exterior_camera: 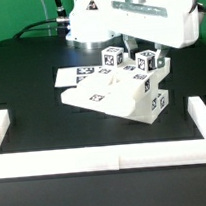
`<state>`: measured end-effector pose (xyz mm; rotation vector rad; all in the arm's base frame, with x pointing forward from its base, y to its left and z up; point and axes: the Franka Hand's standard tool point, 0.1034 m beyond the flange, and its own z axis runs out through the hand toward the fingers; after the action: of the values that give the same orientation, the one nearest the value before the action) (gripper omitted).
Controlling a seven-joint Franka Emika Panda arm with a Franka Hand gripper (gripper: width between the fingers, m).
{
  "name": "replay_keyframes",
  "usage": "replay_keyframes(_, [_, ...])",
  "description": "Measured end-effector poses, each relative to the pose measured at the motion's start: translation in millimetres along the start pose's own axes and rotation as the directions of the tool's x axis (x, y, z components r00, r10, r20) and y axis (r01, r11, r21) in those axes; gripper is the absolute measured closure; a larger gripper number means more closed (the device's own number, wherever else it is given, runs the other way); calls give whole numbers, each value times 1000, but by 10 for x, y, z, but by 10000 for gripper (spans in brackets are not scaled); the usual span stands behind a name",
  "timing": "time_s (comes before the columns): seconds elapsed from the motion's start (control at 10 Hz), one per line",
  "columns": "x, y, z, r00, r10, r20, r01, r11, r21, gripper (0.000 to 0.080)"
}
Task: Assemble chair
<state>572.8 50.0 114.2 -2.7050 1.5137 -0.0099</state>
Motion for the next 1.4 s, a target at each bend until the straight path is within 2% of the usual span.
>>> replay_keyframes(0.1, [-2,-12,-8,1000,-19,-1,19,1000,3,223])
replay_keyframes(0.2, [7,-15,-8,998,-67,-5,67,998,7,161])
replay_keyframes(0.6, [9,-11,-3,933,-360,-7,360,933,4,151])
replay_keyframes(0.7, [-3,-9,-3,910,-414,-7,413,910,-10,151])
replay_keyframes(0.9, [-9,-26,-13,815,-579,-12,579,815,-18,151])
replay_keyframes(1.2, [-26,-32,-9,721,-693,-8,693,721,-19,151])
replay_keyframes(1.4, [-45,-37,-4,624,-782,-5,782,624,-19,151])
